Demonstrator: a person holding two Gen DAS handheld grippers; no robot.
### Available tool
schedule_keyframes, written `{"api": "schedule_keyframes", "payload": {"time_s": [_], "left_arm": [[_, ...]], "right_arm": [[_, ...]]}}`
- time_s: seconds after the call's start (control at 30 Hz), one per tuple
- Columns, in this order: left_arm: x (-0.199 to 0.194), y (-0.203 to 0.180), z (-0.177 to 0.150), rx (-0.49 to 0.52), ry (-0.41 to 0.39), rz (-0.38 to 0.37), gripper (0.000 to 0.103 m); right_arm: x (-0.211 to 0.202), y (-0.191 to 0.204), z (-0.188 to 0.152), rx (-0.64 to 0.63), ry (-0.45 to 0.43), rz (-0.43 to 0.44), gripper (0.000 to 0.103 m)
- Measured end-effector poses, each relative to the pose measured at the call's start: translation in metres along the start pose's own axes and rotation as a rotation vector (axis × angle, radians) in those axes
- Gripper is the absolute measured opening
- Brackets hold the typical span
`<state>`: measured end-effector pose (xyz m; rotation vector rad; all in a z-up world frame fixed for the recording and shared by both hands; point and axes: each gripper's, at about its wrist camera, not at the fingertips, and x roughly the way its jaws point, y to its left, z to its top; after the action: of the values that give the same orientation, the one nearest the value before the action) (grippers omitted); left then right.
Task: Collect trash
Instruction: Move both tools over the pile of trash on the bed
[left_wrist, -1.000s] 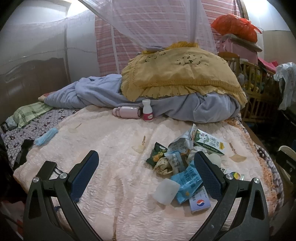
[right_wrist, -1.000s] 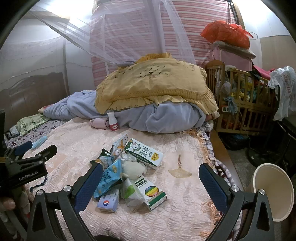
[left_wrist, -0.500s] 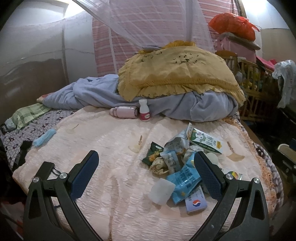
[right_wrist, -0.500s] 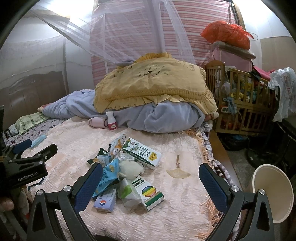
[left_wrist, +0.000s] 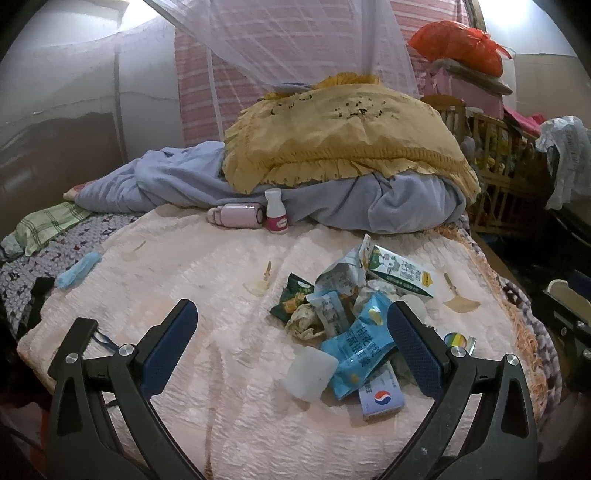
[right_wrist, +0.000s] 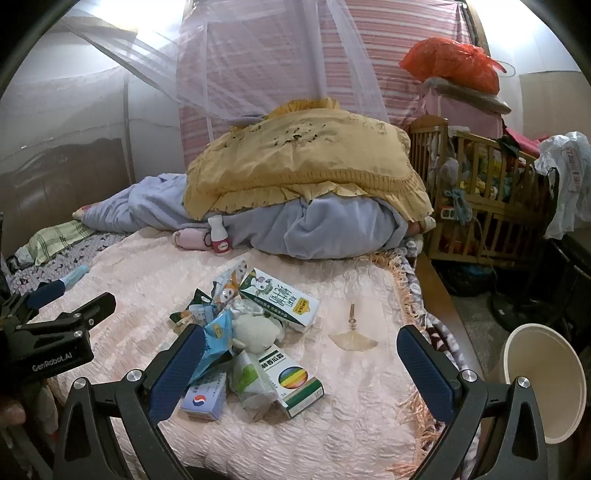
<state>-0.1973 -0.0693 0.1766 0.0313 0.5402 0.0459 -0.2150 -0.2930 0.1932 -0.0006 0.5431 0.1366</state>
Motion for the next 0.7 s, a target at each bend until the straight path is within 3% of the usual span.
{"api": "schedule_keyframes", "payload": {"time_s": [0.47,0.7], "left_arm": [[0.010,0.004,-0.009,0.013,0.037,-0.018,0.102],[0.024,0.021,-0.030,0.054,0.122,-0.055,0.102]], "right_arm": [[0.010,-0.012,-0.005,0.009,0.022,-0.007,0.103],[0.019,-0.039,-0.016,0.016,0.075,-0.013,0.103]]}}
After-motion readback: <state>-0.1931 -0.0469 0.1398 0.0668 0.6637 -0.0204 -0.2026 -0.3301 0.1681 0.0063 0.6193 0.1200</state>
